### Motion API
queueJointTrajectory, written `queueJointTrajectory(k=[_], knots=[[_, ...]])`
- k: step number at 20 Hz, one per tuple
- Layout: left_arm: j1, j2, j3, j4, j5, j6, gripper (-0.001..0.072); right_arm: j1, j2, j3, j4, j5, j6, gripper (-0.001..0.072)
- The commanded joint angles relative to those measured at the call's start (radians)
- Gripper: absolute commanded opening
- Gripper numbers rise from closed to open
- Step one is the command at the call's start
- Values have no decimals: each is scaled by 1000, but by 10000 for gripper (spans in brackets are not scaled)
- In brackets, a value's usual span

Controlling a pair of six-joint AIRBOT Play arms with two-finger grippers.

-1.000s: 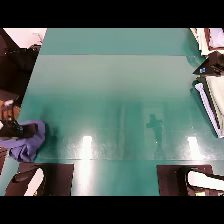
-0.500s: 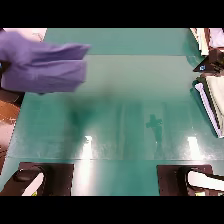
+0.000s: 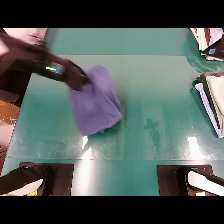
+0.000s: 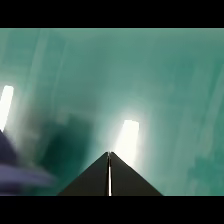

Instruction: Fold the shirts.

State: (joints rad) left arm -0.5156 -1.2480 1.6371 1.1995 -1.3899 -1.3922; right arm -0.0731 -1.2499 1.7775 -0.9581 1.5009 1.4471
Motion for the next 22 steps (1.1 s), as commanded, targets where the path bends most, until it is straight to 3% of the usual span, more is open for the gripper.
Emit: queueJointTrajectory(k=[1,3,8,11,14,17,19,22], knots=[[-134,-229,6,-26,2,12,720,0,40,1,-10,-38,0,19],[-132,-276,6,-18,-19,32,644,-1,42,1,-12,-26,0,19],[72,-245,5,70,26,37,644,0,41,1,-12,-14,0,19],[224,-246,-84,-45,117,32,644,0,41,-4,-11,-10,0,19],[310,-247,-262,-147,307,42,644,0,42,-39,-10,0,5,19],[321,-296,-340,-167,422,81,643,0,42,-79,-10,0,15,19],[321,-348,-340,-291,463,153,643,0,42,-103,-10,7,16,19],[321,-408,-330,-391,554,170,643,3,42,-129,-9,20,16,18]])
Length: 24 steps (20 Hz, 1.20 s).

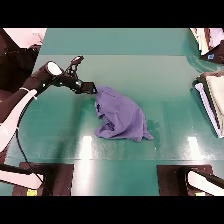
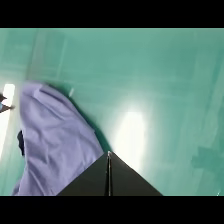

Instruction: Fold the shirts.

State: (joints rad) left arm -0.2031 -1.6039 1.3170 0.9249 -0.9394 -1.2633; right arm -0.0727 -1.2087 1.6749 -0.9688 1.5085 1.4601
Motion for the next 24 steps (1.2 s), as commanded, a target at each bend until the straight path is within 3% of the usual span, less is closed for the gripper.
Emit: queueJointTrajectory(k=[1,4,6,8,9,10,15,17,20,24], knots=[[8,-65,-10,-146,119,45,643,2,1,-32,1,14,3,19],[-2,-83,-6,-206,150,114,637,2,2,-60,2,10,3,18],[-20,-85,0,-231,165,167,261,2,3,-92,2,11,3,19],[-40,-85,1,-230,176,183,219,2,3,-130,2,15,3,19],[-39,-85,3,-230,162,182,91,2,3,-151,0,19,2,19],[-31,-85,10,-223,135,179,28,2,6,-180,-1,25,0,19],[74,21,108,-198,-39,173,27,10,95,-499,10,-10,-35,36],[87,95,116,-159,-48,183,28,45,113,-658,10,-44,-55,516],[87,152,116,-134,-76,198,28,173,71,-845,38,-194,-159,533],[87,150,115,-113,-163,198,29,319,-71,-864,98,-418,-237,532]])
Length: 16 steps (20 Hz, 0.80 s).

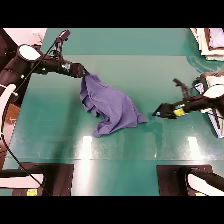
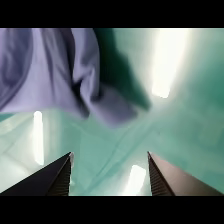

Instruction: Fold the shirts.

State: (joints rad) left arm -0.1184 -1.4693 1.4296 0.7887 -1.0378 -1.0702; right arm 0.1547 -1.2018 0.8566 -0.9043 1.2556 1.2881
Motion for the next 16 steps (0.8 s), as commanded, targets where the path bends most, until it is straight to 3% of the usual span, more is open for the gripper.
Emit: queueJointTrajectory(k=[1,5,6,8,11,14,16], knots=[[3,16,3,24,-76,5,29,112,-119,-18,36,-187,-76,532],[3,16,3,27,-98,5,29,185,-267,114,41,-113,-93,518],[3,16,3,27,-100,5,29,199,-296,142,39,-86,-93,423],[3,17,3,27,-108,1,28,216,-332,185,36,-55,-93,21],[3,64,26,74,-107,-30,27,203,-300,266,-61,-38,-40,16],[3,198,133,154,-109,-29,27,138,-165,427,-198,-3,50,16],[3,301,216,154,-109,-29,28,83,-59,557,-206,1,56,16]])
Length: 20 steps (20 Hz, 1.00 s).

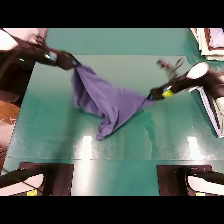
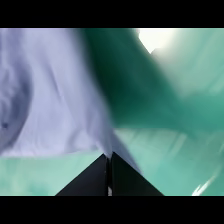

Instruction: Fold the shirts.

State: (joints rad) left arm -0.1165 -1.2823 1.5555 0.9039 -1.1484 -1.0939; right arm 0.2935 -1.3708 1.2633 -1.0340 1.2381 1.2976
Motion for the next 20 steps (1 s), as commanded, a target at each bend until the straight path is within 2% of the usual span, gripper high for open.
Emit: queueJointTrajectory(k=[1,7,13,16,20], knots=[[1,164,124,35,2,-5,28,-80,158,220,-77,18,48,16],[1,414,253,32,-19,-6,28,-161,343,491,-95,23,48,16],[1,466,391,14,-130,-58,28,-209,366,649,-94,38,48,15],[1,422,309,24,-194,-59,28,-200,304,649,-93,94,88,16],[1,327,-3,24,-198,-58,29,-127,103,648,-93,320,116,16]])
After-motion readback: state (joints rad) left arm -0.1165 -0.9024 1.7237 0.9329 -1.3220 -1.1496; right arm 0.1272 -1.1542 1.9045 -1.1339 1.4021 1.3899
